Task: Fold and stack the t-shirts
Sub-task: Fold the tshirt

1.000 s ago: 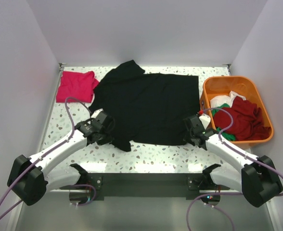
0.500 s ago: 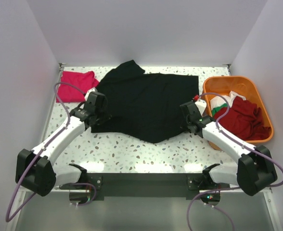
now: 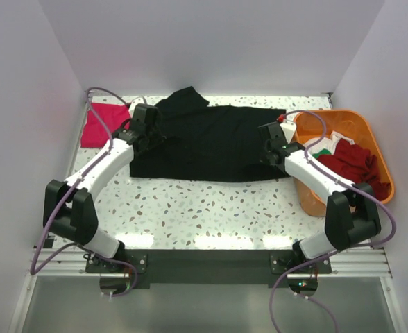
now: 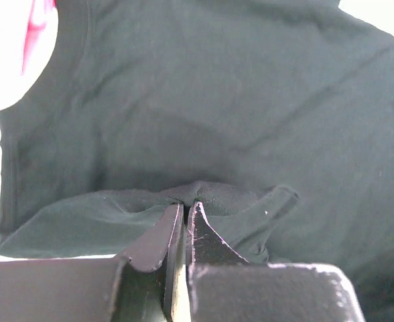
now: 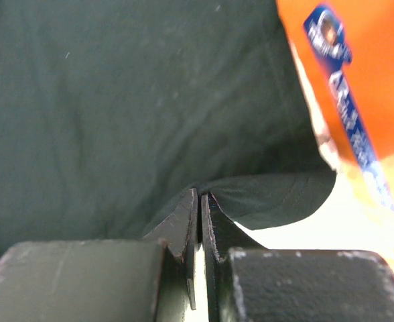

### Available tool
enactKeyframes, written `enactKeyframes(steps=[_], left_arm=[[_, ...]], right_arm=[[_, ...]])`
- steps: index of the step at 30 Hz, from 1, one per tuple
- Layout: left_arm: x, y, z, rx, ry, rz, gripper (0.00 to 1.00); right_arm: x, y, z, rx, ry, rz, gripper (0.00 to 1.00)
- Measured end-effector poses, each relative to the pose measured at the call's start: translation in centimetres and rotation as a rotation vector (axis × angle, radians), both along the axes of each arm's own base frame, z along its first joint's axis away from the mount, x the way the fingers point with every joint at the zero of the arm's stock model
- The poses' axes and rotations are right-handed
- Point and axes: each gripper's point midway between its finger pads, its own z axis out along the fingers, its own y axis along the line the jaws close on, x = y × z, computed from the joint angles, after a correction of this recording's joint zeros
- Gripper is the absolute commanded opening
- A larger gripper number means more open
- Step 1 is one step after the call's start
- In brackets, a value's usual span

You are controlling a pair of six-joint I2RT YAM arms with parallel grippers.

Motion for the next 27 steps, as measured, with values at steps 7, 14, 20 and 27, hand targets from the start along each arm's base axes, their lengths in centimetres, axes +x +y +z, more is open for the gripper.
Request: enactKeyframes(steps=[7, 14, 20, 27], left_arm=[[4.6, 0.2, -0.3, 0.049, -0.046, -0.01, 0.0], [8.1, 0.6, -3.0, 0.09, -0.026, -0.015, 0.0], [10.0, 1.8, -5.9, 0.117, 0.014, -0.006, 0.67], [11.3, 1.1, -6.1, 0.089, -0.001, -0.059, 1.0]], right_arm=[[2.9, -1.2, -0.6, -0.01, 0.02, -0.017, 0.0], [5.3, -0.7, -1.7, -0.025, 0.05, 0.0, 0.0], [7.3, -1.4, -3.2, -0.056, 0.083, -0.03, 0.23], [8.9, -1.9, -3.2, -0.108, 0.086, -0.015, 0.71]])
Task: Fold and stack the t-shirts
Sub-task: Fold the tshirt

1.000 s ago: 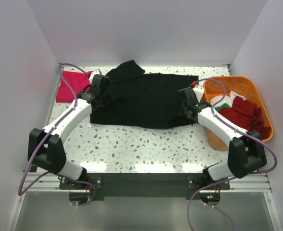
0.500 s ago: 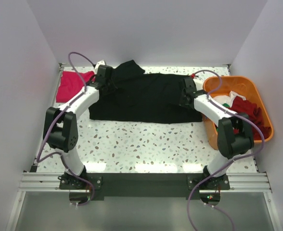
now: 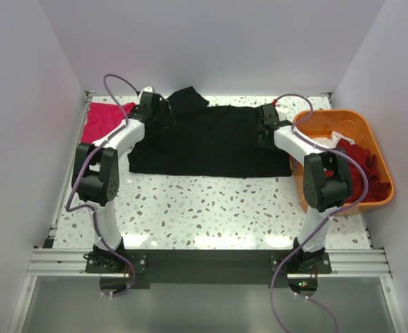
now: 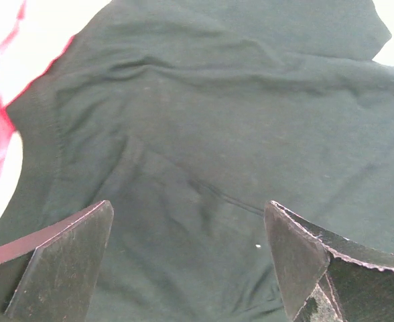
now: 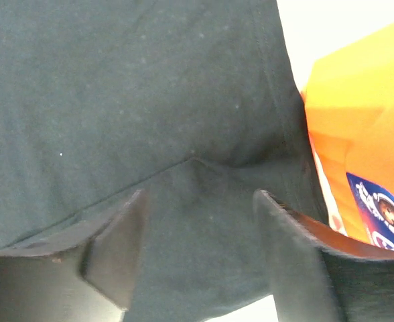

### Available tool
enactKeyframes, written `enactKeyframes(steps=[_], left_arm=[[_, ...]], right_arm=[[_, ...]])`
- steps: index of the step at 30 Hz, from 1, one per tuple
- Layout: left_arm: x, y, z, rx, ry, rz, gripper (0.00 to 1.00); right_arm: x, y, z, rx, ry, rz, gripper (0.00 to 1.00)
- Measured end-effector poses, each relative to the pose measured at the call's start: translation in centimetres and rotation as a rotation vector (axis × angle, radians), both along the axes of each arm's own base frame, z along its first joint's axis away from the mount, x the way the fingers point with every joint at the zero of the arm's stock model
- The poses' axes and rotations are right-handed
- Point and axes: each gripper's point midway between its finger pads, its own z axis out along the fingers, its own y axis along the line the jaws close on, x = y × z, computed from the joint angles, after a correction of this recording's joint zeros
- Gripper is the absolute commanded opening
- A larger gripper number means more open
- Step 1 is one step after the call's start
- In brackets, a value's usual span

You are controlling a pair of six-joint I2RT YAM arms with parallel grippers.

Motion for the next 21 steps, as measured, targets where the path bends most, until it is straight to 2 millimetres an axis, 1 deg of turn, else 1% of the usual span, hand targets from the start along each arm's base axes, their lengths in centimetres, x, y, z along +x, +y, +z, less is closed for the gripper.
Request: enactKeyframes(steps=[2, 5, 8, 10, 11, 13, 14, 16, 18, 21], left_arm=[[0.1, -0.4, 0.2, -0.015, -0.005, -0.017, 1.0], [-0.3, -0.7, 0.4, -0.032, -0.007, -0.034, 1.0], [-2.2, -0.7, 0.6, -0.051, -0.001, -0.049, 1.0], [-4.1, -0.7, 0.6, -0.069, 0.006, -0.064, 1.0], [-5.0, -0.7, 0.5, -0.083, 0.006, -0.07, 1.0], [-6.9, -0.7, -0.3, -0.102, 0.031, -0.077, 1.0], [-7.5, -0.7, -0.8, -0.108, 0.042, -0.08, 1.0], [-8.4, -0.9, -2.1, -0.118, 0.073, -0.089, 1.0], [-8.9, -1.1, -3.4, -0.134, 0.105, -0.091, 1.0], [-9.5, -1.3, -5.9, -0.144, 0.161, -0.09, 1.0]], right_arm=[[0.2, 0.2, 0.1, -0.005, -0.001, 0.024, 0.72], [0.2, 0.9, 0.1, -0.001, 0.006, 0.076, 0.81], [-0.6, 2.9, -0.2, 0.017, 0.016, 0.159, 0.89], [-1.5, 5.1, -0.6, 0.035, 0.032, 0.233, 0.94], [-1.8, 6.0, -0.8, 0.043, 0.037, 0.261, 0.94], [-2.6, 8.1, -1.3, 0.068, 0.05, 0.323, 0.95], [-3.0, 9.0, -1.6, 0.081, 0.061, 0.349, 0.95], [-3.1, 10.1, -2.2, 0.104, 0.07, 0.377, 0.95], [-3.2, 10.4, -3.3, 0.118, 0.09, 0.385, 0.95], [-3.6, 10.2, -5.4, 0.121, 0.127, 0.387, 0.96]])
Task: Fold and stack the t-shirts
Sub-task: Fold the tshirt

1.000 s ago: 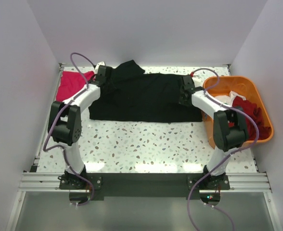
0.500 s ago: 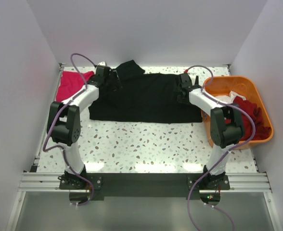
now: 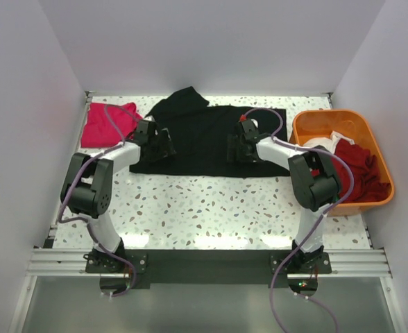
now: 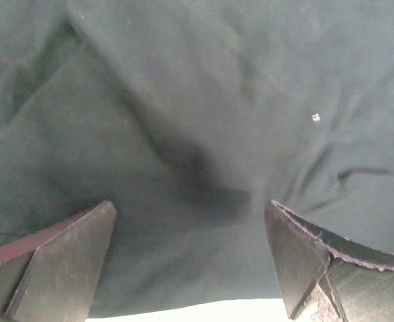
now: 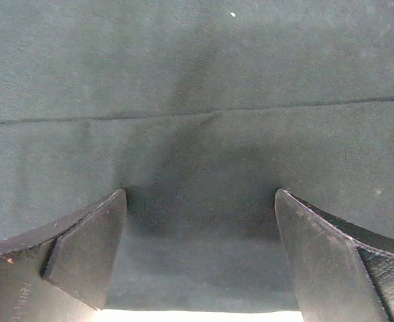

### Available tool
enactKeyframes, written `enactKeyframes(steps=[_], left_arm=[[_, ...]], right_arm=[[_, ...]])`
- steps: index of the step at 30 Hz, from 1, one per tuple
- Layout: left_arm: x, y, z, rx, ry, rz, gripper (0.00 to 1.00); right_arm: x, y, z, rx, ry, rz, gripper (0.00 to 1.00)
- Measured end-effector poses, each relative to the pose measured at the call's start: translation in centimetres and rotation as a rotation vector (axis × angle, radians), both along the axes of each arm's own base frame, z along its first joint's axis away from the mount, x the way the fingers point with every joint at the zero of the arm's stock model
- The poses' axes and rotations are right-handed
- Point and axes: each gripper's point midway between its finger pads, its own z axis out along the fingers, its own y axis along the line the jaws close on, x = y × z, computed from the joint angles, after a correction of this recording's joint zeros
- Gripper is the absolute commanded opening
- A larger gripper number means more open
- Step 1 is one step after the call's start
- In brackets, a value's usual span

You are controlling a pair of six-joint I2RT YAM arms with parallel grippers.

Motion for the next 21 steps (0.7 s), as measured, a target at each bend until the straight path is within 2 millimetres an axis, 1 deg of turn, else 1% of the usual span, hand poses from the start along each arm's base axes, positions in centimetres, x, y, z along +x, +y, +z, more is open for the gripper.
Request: enactKeyframes(steps=[1, 4, 5, 7, 8, 10, 14, 19, 21], left_arm=[[-0.3, 0.0, -0.9, 0.002, 0.02, 0.0, 1.0], [-0.1, -0.2, -1.0, -0.015, -0.001, 0.007, 1.0], [-0.2, -0.2, -0.9, -0.021, -0.007, 0.011, 1.0], [-0.9, -0.1, -0.9, -0.03, -0.012, 0.018, 1.0], [-1.5, 0.0, -1.0, -0.036, -0.011, 0.024, 1.0], [-3.5, 0.3, -0.9, -0.046, 0.0, 0.037, 1.0], [-8.9, 0.8, -1.1, -0.057, 0.047, 0.064, 1.0], [-14.9, 0.9, -1.3, -0.056, 0.109, 0.083, 1.0], [-16.8, 1.0, -1.4, -0.052, 0.134, 0.101, 1.0]], right_arm=[[0.1, 0.1, -0.1, 0.002, -0.007, 0.003, 0.96], [0.1, 0.1, -0.2, -0.006, -0.024, 0.01, 0.96], [0.0, 0.1, -0.2, -0.004, -0.03, 0.012, 0.99], [-0.4, 0.0, -0.3, 0.001, -0.041, 0.015, 0.99], [-0.9, 0.0, -0.3, 0.005, -0.046, 0.018, 0.99], [-2.4, -0.2, -0.4, 0.009, -0.039, 0.021, 0.99], [-6.2, 0.0, -0.4, 0.021, -0.017, 0.035, 0.99], [-12.1, 0.7, -0.6, 0.021, 0.033, 0.082, 0.99], [-14.3, 1.0, -0.7, 0.013, 0.059, 0.098, 0.99]])
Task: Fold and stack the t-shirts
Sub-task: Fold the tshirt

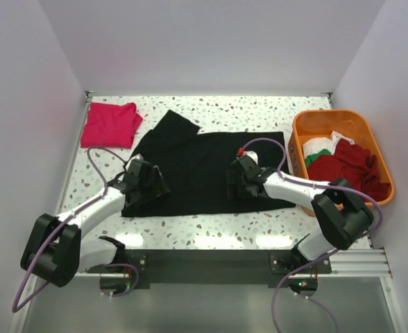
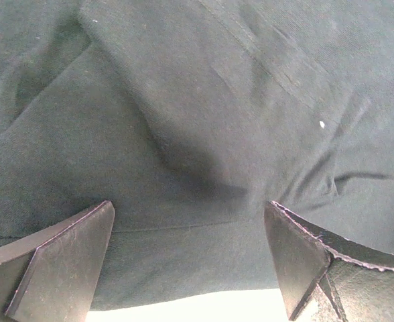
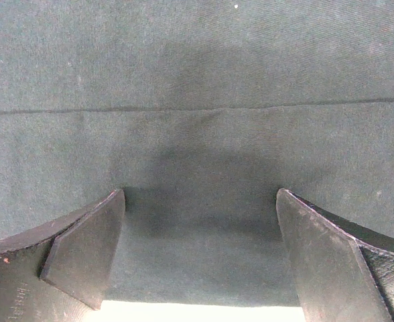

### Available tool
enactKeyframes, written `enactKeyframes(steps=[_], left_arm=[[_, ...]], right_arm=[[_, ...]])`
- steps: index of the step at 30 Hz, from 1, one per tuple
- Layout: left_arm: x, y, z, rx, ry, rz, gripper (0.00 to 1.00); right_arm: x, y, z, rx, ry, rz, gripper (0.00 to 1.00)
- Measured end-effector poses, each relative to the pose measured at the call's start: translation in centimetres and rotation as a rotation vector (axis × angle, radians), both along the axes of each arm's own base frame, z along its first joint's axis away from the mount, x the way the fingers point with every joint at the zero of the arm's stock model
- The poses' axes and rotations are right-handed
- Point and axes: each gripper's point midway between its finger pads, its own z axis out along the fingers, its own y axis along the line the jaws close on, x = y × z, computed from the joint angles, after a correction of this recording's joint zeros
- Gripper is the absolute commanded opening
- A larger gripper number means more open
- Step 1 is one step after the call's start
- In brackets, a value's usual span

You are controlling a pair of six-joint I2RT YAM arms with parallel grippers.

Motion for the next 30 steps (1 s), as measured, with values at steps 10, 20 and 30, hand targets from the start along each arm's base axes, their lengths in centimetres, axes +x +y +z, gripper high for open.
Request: enactKeyframes(steps=[10, 20, 30], left_arm=[[-5.9, 1.0, -0.2, -0.015, 0.114, 0.111, 1.0], [-7.7, 3.9, 2.2, 0.112, 0.176, 0.194, 1.0], [5.3, 1.5, 15.6, 0.163, -0.239, 0.108, 1.0]], right_arm=[[-6.7, 0.1, 0.2, 0.048, 0.076, -0.021, 0.99], [-9.2, 0.0, 0.8, 0.071, 0.172, -0.006, 0.99], [-1.4, 2.3, 11.0, 0.158, -0.086, -0.065, 0.99]])
